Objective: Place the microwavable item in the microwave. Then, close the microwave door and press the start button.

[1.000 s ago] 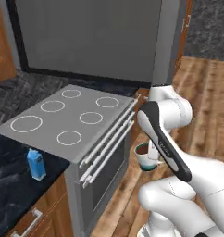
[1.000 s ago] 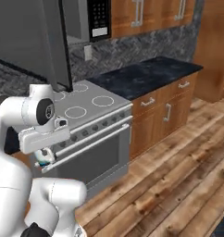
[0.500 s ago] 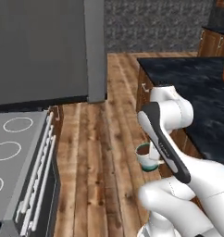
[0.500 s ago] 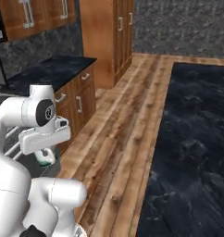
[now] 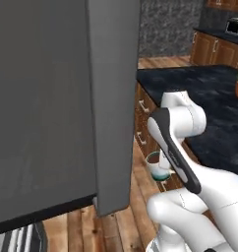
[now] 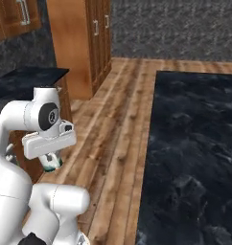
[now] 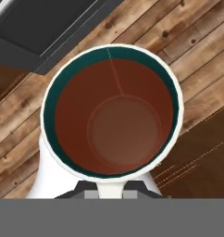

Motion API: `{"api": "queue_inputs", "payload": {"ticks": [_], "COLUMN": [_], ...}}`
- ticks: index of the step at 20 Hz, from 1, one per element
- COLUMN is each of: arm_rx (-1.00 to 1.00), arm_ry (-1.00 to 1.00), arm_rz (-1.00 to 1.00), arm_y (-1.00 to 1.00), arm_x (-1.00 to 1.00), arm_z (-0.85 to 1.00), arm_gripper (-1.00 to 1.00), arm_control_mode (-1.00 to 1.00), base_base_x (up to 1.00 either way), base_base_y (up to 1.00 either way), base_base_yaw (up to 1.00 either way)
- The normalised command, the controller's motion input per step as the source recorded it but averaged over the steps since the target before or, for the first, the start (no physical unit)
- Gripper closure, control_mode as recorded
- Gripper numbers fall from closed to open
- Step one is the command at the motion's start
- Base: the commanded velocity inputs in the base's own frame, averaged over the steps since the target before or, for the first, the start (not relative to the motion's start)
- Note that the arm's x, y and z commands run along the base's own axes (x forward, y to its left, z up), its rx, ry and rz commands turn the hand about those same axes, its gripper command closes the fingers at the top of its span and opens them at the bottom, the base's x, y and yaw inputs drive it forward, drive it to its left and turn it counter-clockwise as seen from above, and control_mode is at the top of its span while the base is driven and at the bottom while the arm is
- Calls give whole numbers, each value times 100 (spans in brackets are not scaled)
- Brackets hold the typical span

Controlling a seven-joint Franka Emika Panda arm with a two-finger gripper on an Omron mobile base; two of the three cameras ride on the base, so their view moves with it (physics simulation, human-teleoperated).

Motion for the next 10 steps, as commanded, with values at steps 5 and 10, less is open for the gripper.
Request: {"api": "queue_inputs", "payload": {"ticks": [5, 10], "arm_rx": [0, 0], "arm_ry": [0, 0], "arm_rz": [0, 0], "arm_y": [0, 0], "arm_x": [0, 0], "arm_z": [0, 0], "arm_gripper": [100, 100], "arm_control_mode": [100, 100], "base_base_x": [87, 85], "base_base_y": [36, 61], "base_base_yaw": [32, 53]}}
